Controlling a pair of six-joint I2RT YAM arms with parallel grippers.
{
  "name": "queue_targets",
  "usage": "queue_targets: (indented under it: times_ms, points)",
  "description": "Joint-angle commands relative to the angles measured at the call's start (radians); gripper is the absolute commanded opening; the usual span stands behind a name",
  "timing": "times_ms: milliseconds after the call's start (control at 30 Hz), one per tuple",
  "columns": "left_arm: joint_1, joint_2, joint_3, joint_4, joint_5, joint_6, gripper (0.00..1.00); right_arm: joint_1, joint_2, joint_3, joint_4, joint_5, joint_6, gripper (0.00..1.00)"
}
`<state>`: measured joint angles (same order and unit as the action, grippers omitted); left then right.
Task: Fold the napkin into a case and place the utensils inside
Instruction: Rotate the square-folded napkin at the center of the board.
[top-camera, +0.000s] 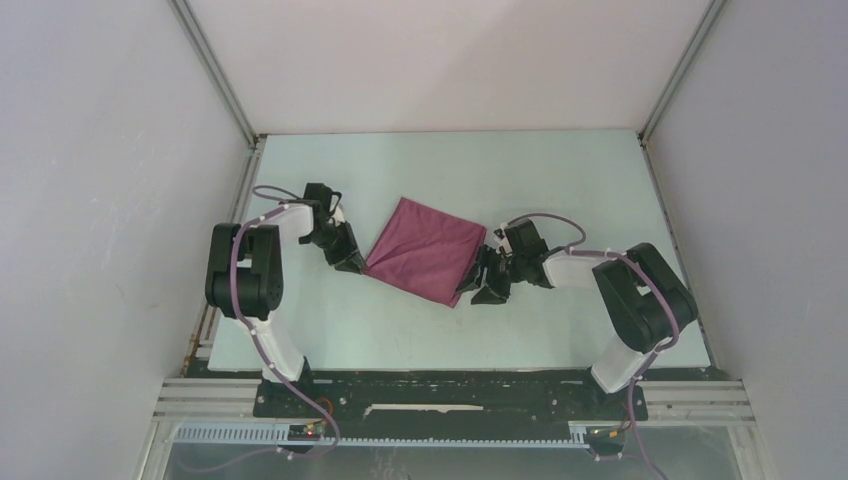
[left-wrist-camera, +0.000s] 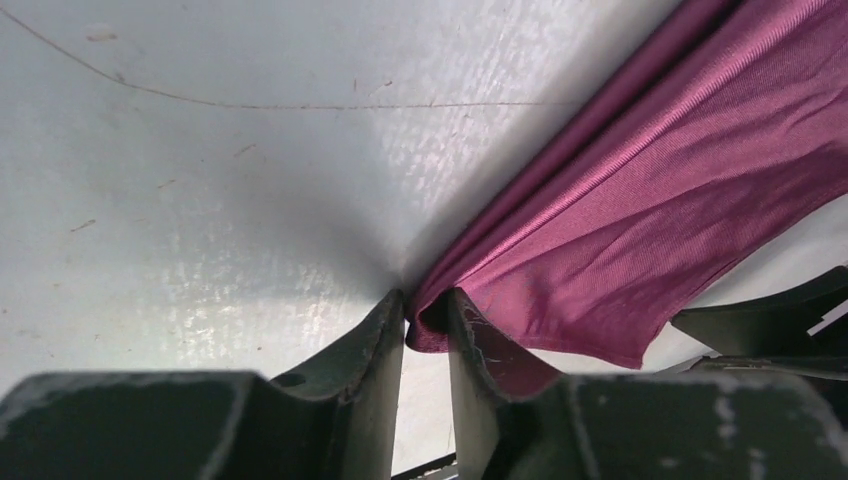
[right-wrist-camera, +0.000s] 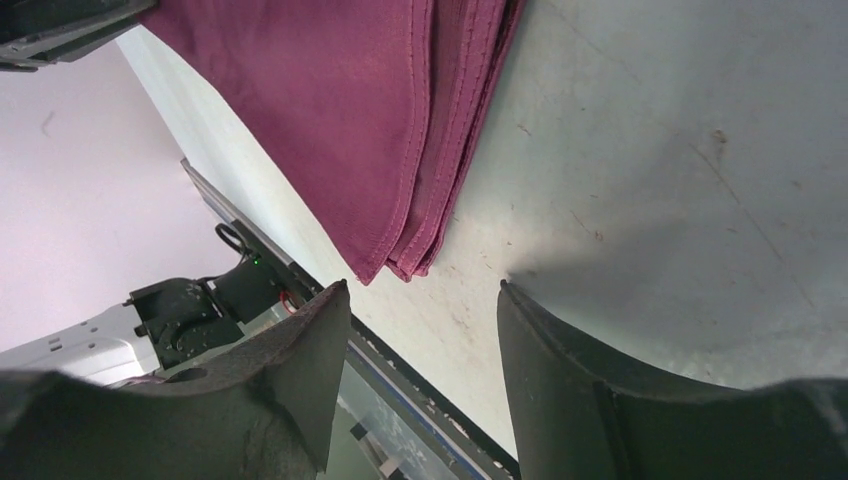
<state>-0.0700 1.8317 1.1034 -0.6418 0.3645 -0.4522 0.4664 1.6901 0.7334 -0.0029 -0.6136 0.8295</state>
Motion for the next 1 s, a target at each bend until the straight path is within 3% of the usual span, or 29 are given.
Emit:
queue_targets:
  times_ms: [0,233,533,800,967]
  points:
    - [0.008,0.025,-0.011,0.025,-0.005,0.003,0.26,-0.006,-0.044,-0.012,0.008,0.057,-0.013,0.63]
    - [-0.021,-0.051,-0.190,0.195,0.073,-0.142,0.07,-0.034,-0.089,-0.012,-0.068,0.075,-0.074,0.60]
    - [-0.075,-0.277,-0.476,0.450,0.072,-0.406,0.04,-0.077,-0.153,-0.012,-0.224,0.139,-0.211,0.60]
    - [-0.175,-0.417,-0.723,0.587,0.035,-0.566,0.02,-0.066,-0.281,-0.028,-0.353,0.217,-0.218,0.58]
    - [-0.220,-0.436,-0.749,0.635,0.045,-0.607,0.05,-0.058,-0.265,-0.042,-0.327,0.184,-0.235,0.59]
